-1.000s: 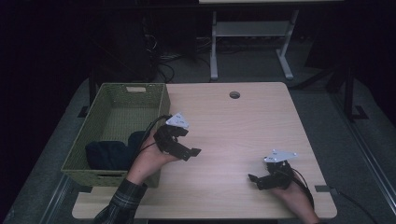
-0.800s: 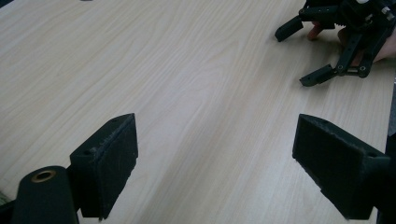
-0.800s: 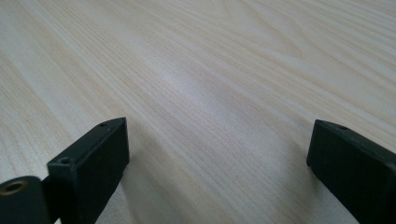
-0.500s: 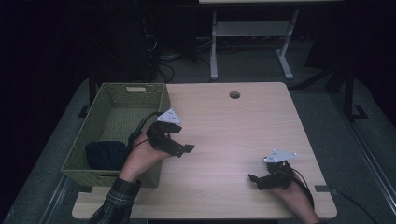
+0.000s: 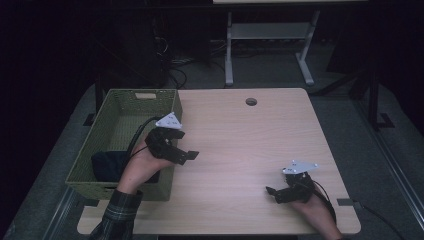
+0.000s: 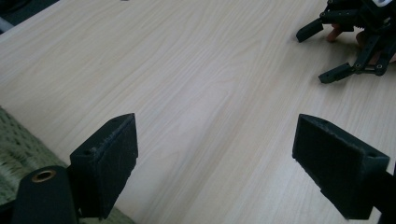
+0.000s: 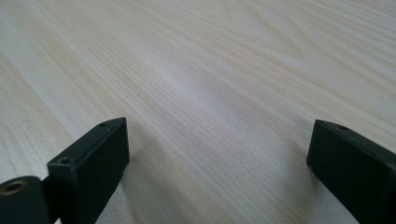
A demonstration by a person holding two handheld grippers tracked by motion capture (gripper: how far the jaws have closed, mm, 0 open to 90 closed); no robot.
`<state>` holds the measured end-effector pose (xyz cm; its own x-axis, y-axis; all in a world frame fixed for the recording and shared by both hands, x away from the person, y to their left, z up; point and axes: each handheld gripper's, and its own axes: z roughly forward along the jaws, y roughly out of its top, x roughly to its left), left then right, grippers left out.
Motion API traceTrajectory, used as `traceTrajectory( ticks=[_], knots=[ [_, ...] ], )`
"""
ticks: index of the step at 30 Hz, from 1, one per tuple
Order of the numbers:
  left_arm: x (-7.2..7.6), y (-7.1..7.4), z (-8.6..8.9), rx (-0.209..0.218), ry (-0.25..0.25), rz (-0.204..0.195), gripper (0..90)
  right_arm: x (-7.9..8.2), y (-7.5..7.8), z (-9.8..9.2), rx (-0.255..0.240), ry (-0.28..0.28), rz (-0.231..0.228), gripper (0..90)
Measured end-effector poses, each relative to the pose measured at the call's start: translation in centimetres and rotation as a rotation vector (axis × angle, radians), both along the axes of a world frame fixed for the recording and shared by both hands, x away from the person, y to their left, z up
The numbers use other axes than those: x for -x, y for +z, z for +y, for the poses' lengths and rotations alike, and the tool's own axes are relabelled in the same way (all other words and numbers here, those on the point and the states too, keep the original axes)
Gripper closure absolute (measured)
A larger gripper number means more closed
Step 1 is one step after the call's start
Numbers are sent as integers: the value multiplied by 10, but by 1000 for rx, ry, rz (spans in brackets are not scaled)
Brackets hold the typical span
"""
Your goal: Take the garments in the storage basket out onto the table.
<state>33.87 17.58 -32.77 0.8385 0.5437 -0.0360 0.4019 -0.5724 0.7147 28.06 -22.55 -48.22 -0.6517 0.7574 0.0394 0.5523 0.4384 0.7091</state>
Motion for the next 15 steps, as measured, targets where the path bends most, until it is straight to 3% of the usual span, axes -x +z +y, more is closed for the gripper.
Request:
traceTrajectory(
  ticks=[15],
  knots=[
    [0, 5, 17, -25, 22, 5, 140, 0, 0, 0, 0, 0, 0, 53]
  ],
)
